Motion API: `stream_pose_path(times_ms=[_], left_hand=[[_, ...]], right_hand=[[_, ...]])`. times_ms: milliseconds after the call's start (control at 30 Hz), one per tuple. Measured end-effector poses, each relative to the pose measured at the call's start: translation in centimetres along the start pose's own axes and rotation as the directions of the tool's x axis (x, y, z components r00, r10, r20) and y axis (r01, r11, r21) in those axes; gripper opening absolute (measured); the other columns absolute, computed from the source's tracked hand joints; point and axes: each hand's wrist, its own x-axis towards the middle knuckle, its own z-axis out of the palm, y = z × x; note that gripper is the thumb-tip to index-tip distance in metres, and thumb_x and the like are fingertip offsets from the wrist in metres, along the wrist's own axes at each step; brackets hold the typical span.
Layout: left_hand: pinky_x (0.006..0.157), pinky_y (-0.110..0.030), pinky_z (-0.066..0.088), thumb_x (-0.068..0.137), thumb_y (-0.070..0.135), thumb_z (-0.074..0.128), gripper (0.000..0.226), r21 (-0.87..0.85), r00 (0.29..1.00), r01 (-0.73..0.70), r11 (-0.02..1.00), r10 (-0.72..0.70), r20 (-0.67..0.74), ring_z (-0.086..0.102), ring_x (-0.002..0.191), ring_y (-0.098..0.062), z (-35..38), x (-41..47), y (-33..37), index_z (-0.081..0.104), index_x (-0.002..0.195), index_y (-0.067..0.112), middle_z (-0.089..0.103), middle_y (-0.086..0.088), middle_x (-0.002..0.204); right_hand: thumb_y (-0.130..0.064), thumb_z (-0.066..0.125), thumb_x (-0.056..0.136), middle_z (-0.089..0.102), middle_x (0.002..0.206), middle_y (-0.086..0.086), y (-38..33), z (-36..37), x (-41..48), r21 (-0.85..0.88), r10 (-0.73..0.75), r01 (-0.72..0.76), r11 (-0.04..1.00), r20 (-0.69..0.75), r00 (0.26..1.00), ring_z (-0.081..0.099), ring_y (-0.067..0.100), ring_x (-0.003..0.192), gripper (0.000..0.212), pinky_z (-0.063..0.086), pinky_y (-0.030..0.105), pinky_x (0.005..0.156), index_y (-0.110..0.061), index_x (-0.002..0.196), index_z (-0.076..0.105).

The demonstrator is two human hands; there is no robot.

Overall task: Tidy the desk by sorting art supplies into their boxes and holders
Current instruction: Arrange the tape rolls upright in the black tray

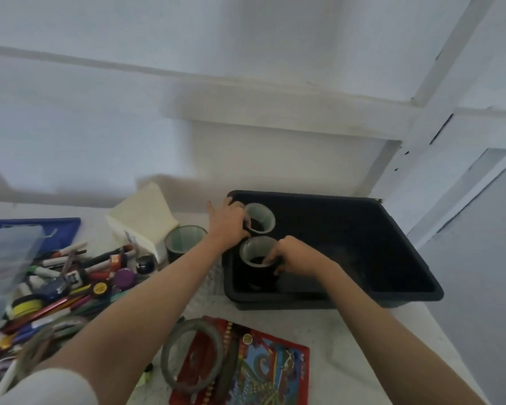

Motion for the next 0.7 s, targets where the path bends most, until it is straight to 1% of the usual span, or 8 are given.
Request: stream_pose_path(times_ms=[67,167,267,367,500,567,633,700], left_hand=[[0.107,-0.067,0.014,0.081,0.034,0.068,0.022,0.092,0.999,0.034,0.995,-0.032,-0.024,0.026,0.132,-0.026,0.2,0.2,0.3,0.069,0.101,0.024,0.04,-0.004,0.135],[0.107,-0.067,0.014,0.082,0.039,0.065,0.031,0.176,0.999,0.047,0.983,-0.045,-0.012,0.022,0.131,-0.03,0.2,1.0,0.1,0.068,0.107,0.02,0.032,-0.008,0.137],[0.108,-0.064,0.015,0.084,0.042,0.062,0.036,0.183,0.998,0.033,0.983,-0.04,0.037,0.017,0.134,-0.03,0.1,1.4,0.0,0.066,0.113,0.021,0.027,-0.007,0.142],[0.107,-0.055,0.022,0.09,0.036,0.054,0.035,0.054,0.999,0.04,0.998,-0.042,0.029,0.016,0.133,-0.028,0.7,1.0,-0.1,0.063,0.12,0.021,0.026,-0.005,0.143],[0.107,-0.051,0.027,0.094,0.034,0.05,0.036,-0.119,1.0,0.017,0.993,-0.016,0.012,0.012,0.14,-0.024,1.1,0.0,-0.5,0.06,0.125,0.019,0.032,-0.002,0.144],[0.109,-0.055,0.024,0.094,0.033,0.053,0.036,-0.22,0.999,0.011,0.975,-0.003,0.036,0.011,0.143,-0.024,0.8,-0.6,-0.5,0.058,0.127,0.022,0.031,0.0,0.147],[0.109,-0.055,0.024,0.092,0.031,0.056,0.035,-0.3,1.0,0.023,0.954,-0.02,0.012,0.022,0.14,-0.024,0.4,-1.4,-0.6,0.058,0.127,0.025,0.031,0.0,0.148],[0.108,-0.049,0.03,0.091,0.029,0.058,0.035,-0.373,0.998,0.018,0.928,-0.04,-0.052,0.036,0.133,-0.023,-0.1,-2.3,-0.9,0.059,0.126,0.024,0.036,-0.002,0.145]], right_hand=[[-0.002,0.069,0.077,0.069,0.111,0.002,0.7,1.0,0.8,-0.062,-0.033,0.032,0.998,-0.008,0.999,0.063,0.017,0.102,0.037,0.05,0.032,0.088,-0.016,0.111,0.07],[-0.007,0.07,0.075,0.066,0.112,0.004,1.7,1.9,1.6,-0.098,-0.045,0.04,0.994,-0.049,0.998,0.06,0.021,0.103,0.033,0.048,0.032,0.084,-0.016,0.107,0.07],[-0.016,0.076,0.07,0.061,0.11,0.003,2.5,2.3,1.8,-0.128,-0.099,0.077,0.989,-0.179,0.979,0.05,0.021,0.11,0.028,0.044,0.036,0.083,-0.016,0.098,0.07],[-0.032,0.077,0.068,0.058,0.121,-0.006,2.8,2.6,1.6,-0.25,-0.121,0.048,0.967,-0.285,0.951,0.039,0.02,0.121,0.03,0.035,0.038,0.087,-0.024,0.096,0.07],[-0.044,0.074,0.069,0.053,0.126,-0.013,3.2,2.8,1.6,-0.307,-0.104,0.002,0.952,-0.317,0.943,0.036,0.019,0.12,0.036,0.029,0.034,0.084,-0.028,0.101,0.068],[-0.045,0.075,0.069,0.054,0.125,-0.011,3.5,2.8,1.7,-0.28,-0.12,0.031,0.959,-0.308,0.944,0.036,0.019,0.119,0.039,0.027,0.033,0.082,-0.026,0.102,0.068],[-0.051,0.073,0.07,0.055,0.121,-0.009,3.3,2.9,1.8,-0.194,-0.139,0.08,0.978,-0.31,0.94,0.036,0.016,0.117,0.042,0.029,0.033,0.083,-0.024,0.102,0.068],[-0.054,0.064,0.078,0.057,0.117,-0.007,2.6,2.9,1.8,-0.118,-0.153,0.117,0.986,-0.372,0.916,0.037,0.013,0.115,0.042,0.032,0.034,0.086,-0.023,0.105,0.067]])
